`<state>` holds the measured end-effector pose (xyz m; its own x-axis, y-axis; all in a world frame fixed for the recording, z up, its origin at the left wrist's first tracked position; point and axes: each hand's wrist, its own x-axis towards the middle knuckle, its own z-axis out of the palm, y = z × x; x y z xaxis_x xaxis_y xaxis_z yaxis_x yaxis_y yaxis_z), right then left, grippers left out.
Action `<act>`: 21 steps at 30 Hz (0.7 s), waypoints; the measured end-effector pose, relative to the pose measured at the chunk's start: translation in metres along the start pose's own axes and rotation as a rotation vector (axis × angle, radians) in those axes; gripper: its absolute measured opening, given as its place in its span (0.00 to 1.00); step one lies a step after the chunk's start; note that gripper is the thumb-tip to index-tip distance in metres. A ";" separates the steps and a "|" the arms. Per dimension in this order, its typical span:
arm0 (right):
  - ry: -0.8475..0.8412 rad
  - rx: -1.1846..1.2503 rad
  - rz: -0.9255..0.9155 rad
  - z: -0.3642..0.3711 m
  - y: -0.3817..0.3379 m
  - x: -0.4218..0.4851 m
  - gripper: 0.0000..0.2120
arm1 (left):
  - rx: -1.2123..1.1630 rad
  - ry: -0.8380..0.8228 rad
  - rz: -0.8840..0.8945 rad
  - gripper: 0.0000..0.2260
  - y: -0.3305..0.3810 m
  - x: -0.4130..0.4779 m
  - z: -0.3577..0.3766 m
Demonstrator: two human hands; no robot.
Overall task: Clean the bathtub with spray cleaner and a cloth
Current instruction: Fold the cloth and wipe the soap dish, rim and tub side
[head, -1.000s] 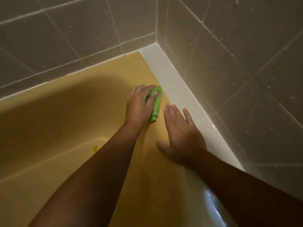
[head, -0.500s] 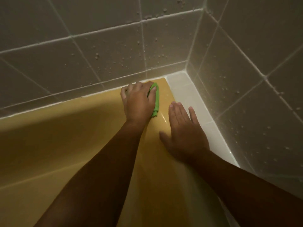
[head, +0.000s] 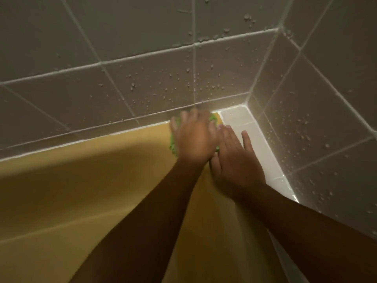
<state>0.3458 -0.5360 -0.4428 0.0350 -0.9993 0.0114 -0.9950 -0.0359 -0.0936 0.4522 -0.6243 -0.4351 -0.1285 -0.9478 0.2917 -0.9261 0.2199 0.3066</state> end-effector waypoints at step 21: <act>-0.098 -0.122 -0.174 0.003 -0.049 0.040 0.38 | 0.202 0.236 0.314 0.16 -0.187 -0.038 -0.016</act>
<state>0.3966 -0.5746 -0.4404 0.2096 -0.9745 -0.0802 -0.9770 -0.2120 0.0225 0.6357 -0.6253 -0.4890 -0.3516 -0.7583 0.5489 -0.9089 0.4169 -0.0062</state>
